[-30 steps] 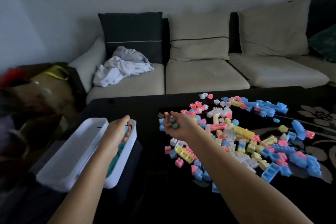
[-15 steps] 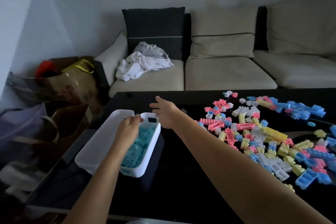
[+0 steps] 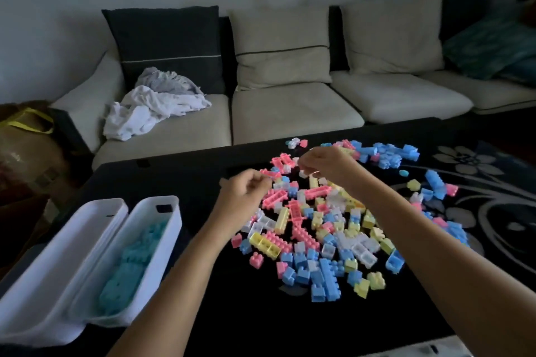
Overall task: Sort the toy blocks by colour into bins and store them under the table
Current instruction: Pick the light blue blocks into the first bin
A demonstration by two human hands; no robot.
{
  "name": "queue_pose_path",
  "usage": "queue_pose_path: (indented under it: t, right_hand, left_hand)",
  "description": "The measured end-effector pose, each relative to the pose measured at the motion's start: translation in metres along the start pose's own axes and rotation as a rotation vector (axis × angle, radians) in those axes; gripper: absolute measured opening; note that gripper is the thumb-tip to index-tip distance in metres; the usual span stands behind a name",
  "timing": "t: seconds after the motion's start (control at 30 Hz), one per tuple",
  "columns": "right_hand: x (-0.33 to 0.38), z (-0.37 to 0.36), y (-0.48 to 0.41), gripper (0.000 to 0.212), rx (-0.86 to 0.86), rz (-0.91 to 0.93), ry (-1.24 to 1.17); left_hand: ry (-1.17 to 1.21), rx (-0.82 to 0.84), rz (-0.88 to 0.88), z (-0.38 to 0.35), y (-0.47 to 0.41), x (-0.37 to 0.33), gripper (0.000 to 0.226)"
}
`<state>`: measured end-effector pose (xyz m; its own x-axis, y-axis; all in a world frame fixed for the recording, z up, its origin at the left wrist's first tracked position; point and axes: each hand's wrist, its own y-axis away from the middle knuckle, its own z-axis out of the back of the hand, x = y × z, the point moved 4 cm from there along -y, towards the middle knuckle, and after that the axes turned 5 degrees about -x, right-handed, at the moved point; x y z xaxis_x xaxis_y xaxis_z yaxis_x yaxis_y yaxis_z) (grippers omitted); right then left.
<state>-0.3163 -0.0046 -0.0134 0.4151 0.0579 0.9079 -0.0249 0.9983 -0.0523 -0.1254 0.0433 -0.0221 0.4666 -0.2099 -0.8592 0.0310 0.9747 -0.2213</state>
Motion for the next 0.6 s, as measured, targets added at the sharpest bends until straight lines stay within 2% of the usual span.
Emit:
queue_pose_path:
  t: [0.17, 0.23, 0.3, 0.37, 0.47, 0.6]
  right_hand:
    - [-0.074, 0.110, 0.011, 0.029, -0.282, -0.164, 0.473]
    - [-0.107, 0.143, 0.019, 0.036, -0.325, -0.249, 0.563]
    - [-0.132, 0.157, 0.028, 0.043, -0.293, -0.330, 0.649]
    - [-0.149, 0.159, 0.035, 0.040, -0.254, -0.343, 0.670]
    - [-0.162, 0.141, 0.043, 0.046, -0.105, -0.194, 0.722]
    - [-0.154, 0.106, 0.048, 0.042, 0.154, -0.017, 0.719]
  left_hand:
    - [-0.122, 0.232, -0.054, -0.091, -0.014, -0.003, 0.018]
    - [-0.214, 0.333, -0.098, -0.124, -0.017, 0.001, 0.033]
    - [-0.366, 0.408, -0.168, -0.145, -0.017, 0.010, 0.048]
    - [-0.516, 0.459, -0.210, -0.159, -0.016, 0.021, 0.059]
    - [-0.619, 0.457, -0.218, -0.166, -0.016, 0.030, 0.064]
    - [-0.585, 0.451, -0.169, -0.164, -0.016, 0.025, 0.059]
